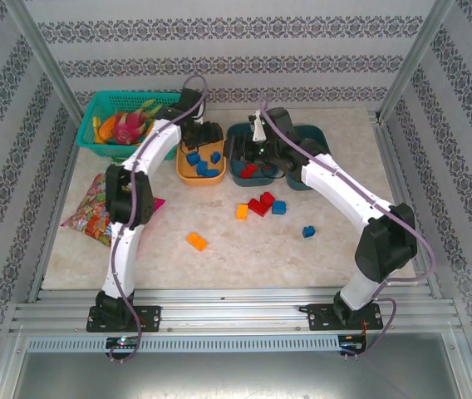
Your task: Sort the legos into containers by color
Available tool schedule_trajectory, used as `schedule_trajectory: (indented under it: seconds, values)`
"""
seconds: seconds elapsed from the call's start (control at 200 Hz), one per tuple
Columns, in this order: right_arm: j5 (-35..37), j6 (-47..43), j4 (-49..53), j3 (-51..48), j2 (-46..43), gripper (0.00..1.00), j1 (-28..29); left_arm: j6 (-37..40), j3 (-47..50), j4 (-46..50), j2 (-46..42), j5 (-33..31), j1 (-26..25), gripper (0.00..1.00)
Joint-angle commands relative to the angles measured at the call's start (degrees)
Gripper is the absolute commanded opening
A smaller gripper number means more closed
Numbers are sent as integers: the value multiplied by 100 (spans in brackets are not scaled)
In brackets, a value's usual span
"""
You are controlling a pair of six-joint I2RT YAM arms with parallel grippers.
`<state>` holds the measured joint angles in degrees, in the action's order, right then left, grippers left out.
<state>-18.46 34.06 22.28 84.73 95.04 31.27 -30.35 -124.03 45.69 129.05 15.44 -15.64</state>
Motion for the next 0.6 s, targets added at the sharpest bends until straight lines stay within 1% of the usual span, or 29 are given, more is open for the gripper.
schedule_trajectory:
  seconds: [0.0, 0.12, 0.23, 0.385, 0.495, 0.595]
  values:
    - [410, -1142, 267, -315, -365, 70, 422, -443, 886, 35, -1457, -362, 38, 71]
    - [676, -1989, 177, -722, -481, 70, 963, -769, 2763, -166, -3061, -611, 60, 77]
    - [863, -2402, 179, -916, -379, 71, 1426, -959, 4289, -123, -4498, -713, 56, 81]
    - [1150, -2625, 332, -856, 52, 71, 2083, -1071, 5646, 493, -6218, -742, 56, 83]
    - [1651, -2604, 673, -604, 542, 73, 2539, -1116, 6437, 849, -7404, -667, 60, 86]
    - [1910, -2479, 1010, -306, 1067, 74, 2793, -1133, 7047, 1192, -8354, -572, 58, 86]
